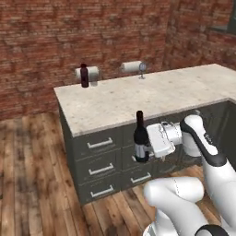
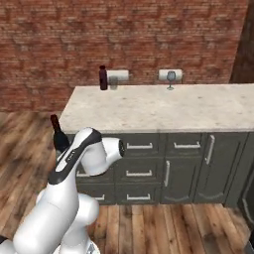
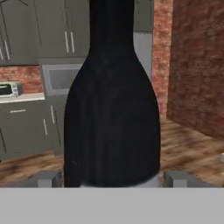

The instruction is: There is a wine glass and glass cup on the dining counter. Place the wine bottle next to the wine glass and the juice bottle next to the glass cup.

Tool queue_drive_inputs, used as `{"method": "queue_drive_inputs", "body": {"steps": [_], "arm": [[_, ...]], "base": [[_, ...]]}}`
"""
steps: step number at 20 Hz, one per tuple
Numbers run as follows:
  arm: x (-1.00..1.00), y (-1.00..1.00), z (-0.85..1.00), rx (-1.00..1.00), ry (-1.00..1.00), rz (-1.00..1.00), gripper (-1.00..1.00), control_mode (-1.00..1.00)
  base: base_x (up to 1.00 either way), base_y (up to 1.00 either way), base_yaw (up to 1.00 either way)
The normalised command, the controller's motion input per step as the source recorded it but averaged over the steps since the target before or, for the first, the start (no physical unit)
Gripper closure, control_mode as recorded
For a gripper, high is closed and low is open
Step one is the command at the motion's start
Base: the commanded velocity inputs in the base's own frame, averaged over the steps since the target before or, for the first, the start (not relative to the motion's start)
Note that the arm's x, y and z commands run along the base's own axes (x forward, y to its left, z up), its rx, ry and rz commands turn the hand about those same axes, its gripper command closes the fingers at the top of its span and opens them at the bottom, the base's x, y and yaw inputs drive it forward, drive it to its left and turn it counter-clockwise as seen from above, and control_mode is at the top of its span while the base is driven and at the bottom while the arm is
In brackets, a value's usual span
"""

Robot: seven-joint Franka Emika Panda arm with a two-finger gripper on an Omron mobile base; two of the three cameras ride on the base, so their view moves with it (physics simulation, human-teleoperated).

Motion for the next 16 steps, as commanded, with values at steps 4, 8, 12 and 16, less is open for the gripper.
{"method": "queue_drive_inputs", "body": {"steps": [4, 8, 12, 16], "arm": [[0.0, 0.0, 0.0, 0.0, 0.0, 0.0, 1.0, 1.0], [0.0, 0.0, 0.0, 0.0, 0.0, 0.0, 1.0, 1.0], [0.0, 0.0, 0.0, 0.0, 0.0, 0.0, 1.0, 1.0], [0.0, 0.0, 0.0, 0.0, 0.0, 0.0, 1.0, 1.0]], "base": [[0.02, 0.49, 0.59], [0.17, 0.79, 0.12], [0.24, 0.81, 0.04], [0.38, 0.81, 0.0]]}}
